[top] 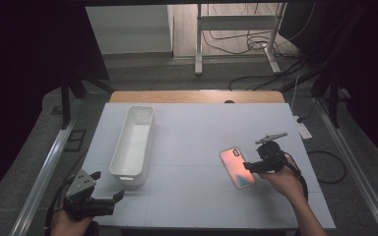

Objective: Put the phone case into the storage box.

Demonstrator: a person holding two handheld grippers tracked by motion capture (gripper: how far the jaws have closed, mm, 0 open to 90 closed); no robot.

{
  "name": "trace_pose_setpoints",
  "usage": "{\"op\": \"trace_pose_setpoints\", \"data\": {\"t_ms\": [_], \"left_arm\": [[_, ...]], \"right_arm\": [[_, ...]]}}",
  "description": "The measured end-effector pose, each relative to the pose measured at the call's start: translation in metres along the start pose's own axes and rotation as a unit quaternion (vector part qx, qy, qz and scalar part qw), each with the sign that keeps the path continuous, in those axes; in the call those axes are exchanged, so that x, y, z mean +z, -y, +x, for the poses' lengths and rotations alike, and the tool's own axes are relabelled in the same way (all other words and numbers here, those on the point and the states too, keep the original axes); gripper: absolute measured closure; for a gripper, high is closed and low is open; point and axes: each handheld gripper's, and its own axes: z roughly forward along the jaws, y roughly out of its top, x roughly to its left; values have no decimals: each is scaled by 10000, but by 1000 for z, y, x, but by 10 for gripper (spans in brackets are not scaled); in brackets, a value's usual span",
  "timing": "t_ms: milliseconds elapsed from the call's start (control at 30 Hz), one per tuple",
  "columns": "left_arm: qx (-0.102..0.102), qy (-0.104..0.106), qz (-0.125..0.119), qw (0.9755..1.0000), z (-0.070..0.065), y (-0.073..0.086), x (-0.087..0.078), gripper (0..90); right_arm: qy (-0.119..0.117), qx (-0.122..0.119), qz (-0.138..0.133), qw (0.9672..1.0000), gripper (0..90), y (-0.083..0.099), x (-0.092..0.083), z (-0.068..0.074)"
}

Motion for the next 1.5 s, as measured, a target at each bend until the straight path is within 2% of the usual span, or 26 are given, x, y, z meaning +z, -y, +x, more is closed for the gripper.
{"op": "trace_pose_setpoints", "data": {"t_ms": [133, 300, 400, 633, 1033, 1300, 1500], "left_arm": [[2, 2, -2, 10000, 0, 0, 0, 29], [3, 5, 0, 10000, 0, 0, 0, 29], [-5, 8, -4, 10000, 0, 0, 0, 29], [-2, 8, 0, 10000, 0, 0, 0, 29], [5, 12, -3, 10000, 0, 0, 0, 29], [12, 11, -5, 10000, 0, 0, 0, 29], [15, 12, -9, 10000, 0, 0, 0, 29]], "right_arm": [[43, -79, -11, 10000, 83, 0, 2, 1], [-52, -42, -7, 10000, 0, 0, 5, 3], [-126, -17, -78, 9999, 0, 0, 6, 4], [-7, -66, -44, 10000, 0, 2, 10, 4], [6, -107, 314, 9994, 0, 9, 27, 4], [8, -36, 594, 9982, 0, 14, 35, 0], [139, -77, 760, 9970, 0, 17, 38, -2]]}}
